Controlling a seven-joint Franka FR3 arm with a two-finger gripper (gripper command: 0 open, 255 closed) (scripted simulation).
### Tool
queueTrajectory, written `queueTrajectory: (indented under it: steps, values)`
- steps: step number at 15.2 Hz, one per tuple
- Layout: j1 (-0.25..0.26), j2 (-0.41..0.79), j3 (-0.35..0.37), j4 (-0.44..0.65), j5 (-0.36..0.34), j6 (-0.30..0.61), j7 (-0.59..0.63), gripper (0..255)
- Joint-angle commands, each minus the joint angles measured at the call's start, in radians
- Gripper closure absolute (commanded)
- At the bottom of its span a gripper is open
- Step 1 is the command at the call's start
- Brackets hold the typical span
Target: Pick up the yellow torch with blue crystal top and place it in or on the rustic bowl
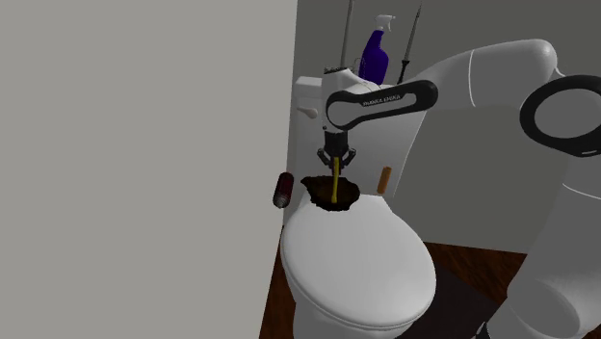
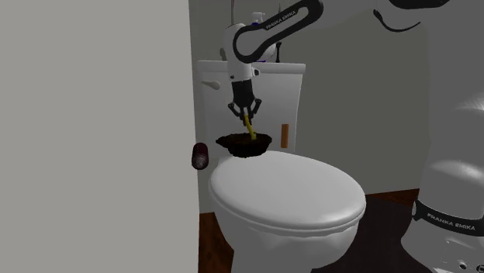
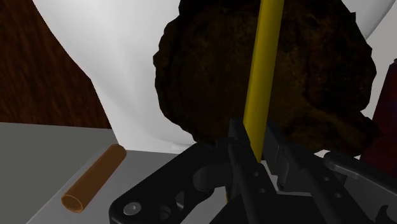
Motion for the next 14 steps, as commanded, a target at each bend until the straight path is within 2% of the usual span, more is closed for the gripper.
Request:
queueTrajectory:
  steps: [1, 11, 12, 14]
  values:
    - [0.000, 0.004, 0.000, -0.020, -0.003, 0.023, 0.007, 255]
    - [0.000, 0.009, -0.001, -0.034, -0.007, 0.042, 0.012, 255]
    - [0.000, 0.009, -0.001, -0.034, -0.007, 0.042, 0.012, 0]
    - [0.000, 0.009, -0.001, -0.034, -0.007, 0.042, 0.012, 0]
